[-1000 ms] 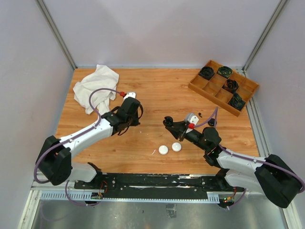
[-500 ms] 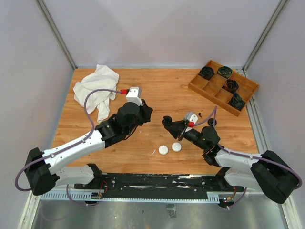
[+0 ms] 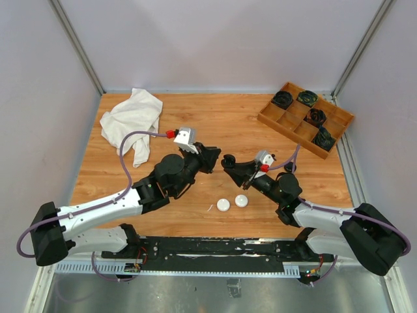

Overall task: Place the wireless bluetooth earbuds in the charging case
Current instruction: Place the earbud in the charging case.

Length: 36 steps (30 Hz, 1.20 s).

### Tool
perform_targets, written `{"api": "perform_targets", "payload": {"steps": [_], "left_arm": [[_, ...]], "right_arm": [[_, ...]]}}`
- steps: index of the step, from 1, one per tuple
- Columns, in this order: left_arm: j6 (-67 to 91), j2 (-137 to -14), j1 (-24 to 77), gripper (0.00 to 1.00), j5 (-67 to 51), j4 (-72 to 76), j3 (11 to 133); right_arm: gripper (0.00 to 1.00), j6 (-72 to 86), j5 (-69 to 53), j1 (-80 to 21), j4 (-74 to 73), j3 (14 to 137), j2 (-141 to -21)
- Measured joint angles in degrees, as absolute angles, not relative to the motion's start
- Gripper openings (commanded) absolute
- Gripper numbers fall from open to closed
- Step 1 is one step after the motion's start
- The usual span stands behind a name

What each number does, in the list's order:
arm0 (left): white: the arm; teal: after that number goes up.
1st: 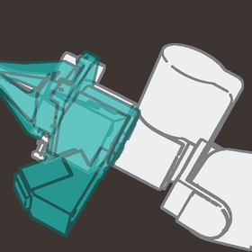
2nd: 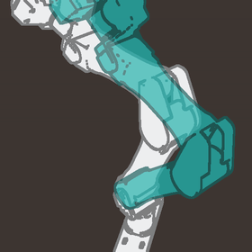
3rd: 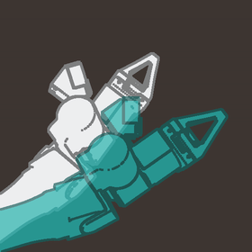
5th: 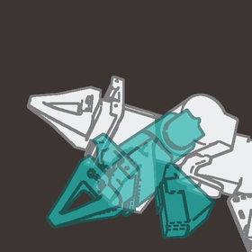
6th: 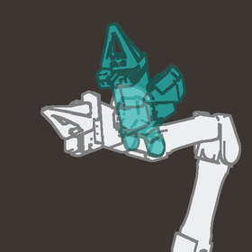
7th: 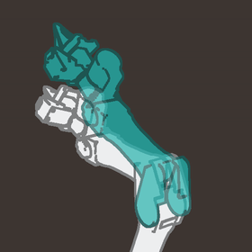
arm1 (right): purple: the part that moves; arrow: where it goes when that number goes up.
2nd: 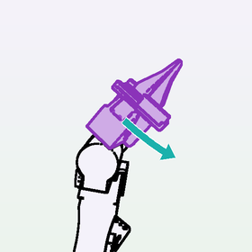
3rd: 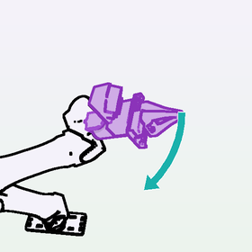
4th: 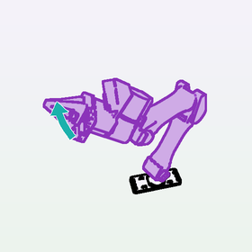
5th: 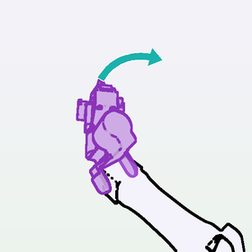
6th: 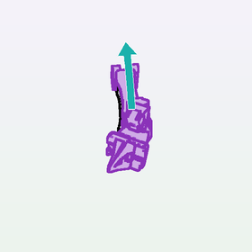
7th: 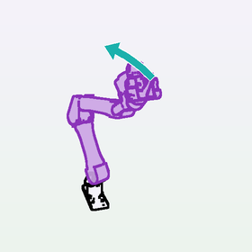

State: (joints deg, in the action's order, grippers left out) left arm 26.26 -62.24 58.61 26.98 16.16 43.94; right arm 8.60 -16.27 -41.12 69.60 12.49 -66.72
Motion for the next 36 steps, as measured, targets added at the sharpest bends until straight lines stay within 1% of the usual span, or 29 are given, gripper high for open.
{"api": "perform_targets", "payload": {"steps": [13, 36], "left_arm": [[22.06, -65.69, 61.98, 0.14, 26.02, 28.12, 42.39], [19.99, -69.41, 63.31, 0.14, 25.41, 30.89, 41.43]], "right_arm": [[0.01, 10.74, -16.27, -41.12, 70.91, 12.49, -66.08], [0.01, 11.62, -16.27, -41.12, 71.24, 12.49, -63.7]]}}
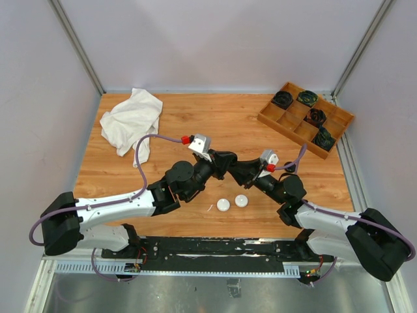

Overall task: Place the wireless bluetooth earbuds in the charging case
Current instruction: Place the earbud in the charging case.

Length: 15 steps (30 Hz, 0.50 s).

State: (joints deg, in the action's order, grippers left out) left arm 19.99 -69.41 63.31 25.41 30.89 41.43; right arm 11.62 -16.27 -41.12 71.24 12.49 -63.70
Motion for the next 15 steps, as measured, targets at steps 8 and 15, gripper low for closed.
{"api": "perform_targets", "payload": {"steps": [8, 15], "left_arm": [[19.4, -69.38, 63.57, 0.14, 25.41, 31.68, 41.32], [19.14, -69.36, 63.57, 0.14, 25.36, 32.49, 40.82]], "right_arm": [[0.01, 11.6, -16.23, -41.12, 71.29, 12.49, -63.26], [0.01, 11.6, -16.23, -41.12, 71.26, 12.49, -63.26]]}}
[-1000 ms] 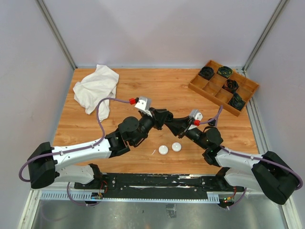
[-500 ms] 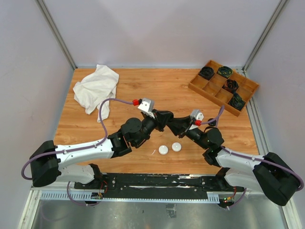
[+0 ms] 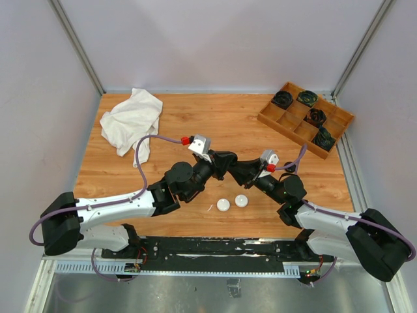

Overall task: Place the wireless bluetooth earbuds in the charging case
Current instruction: Place the earbud in the charging case.

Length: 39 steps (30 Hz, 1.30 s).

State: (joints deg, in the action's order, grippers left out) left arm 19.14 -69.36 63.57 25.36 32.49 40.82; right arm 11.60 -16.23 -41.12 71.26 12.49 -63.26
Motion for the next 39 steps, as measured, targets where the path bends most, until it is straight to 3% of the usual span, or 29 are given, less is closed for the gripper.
{"api": "perform_targets", "payload": {"steps": [25, 39], "left_arm": [[14.0, -69.25, 65.73, 0.19, 26.39, 33.34, 40.03], [15.73, -69.28, 66.61, 0.36, 26.92, 31.53, 39.4]], "right_arm": [[0.01, 11.53, -16.29, -41.12, 70.65, 12.34, -63.16], [0.01, 10.92, -15.94, -41.12, 70.85, 12.16, -62.59]]}}
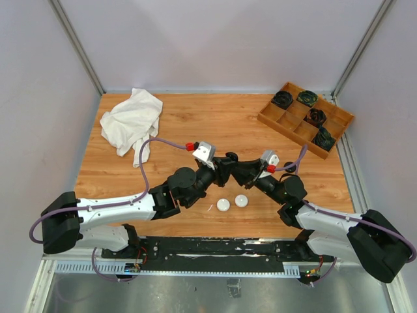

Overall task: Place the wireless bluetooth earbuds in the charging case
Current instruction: Place the earbud in the charging case.

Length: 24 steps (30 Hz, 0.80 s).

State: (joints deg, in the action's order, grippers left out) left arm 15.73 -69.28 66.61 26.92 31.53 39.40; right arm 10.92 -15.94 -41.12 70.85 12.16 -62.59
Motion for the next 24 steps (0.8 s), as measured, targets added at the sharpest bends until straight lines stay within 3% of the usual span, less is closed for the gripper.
{"api": "perform_targets", "payload": {"steps": [24], "left_arm": [[23.03, -65.47, 66.85, 0.6, 18.26, 20.47, 43.05]], "right_arm": [[0.01, 10.33, -15.77, -41.12, 71.09, 12.12, -61.63]]}}
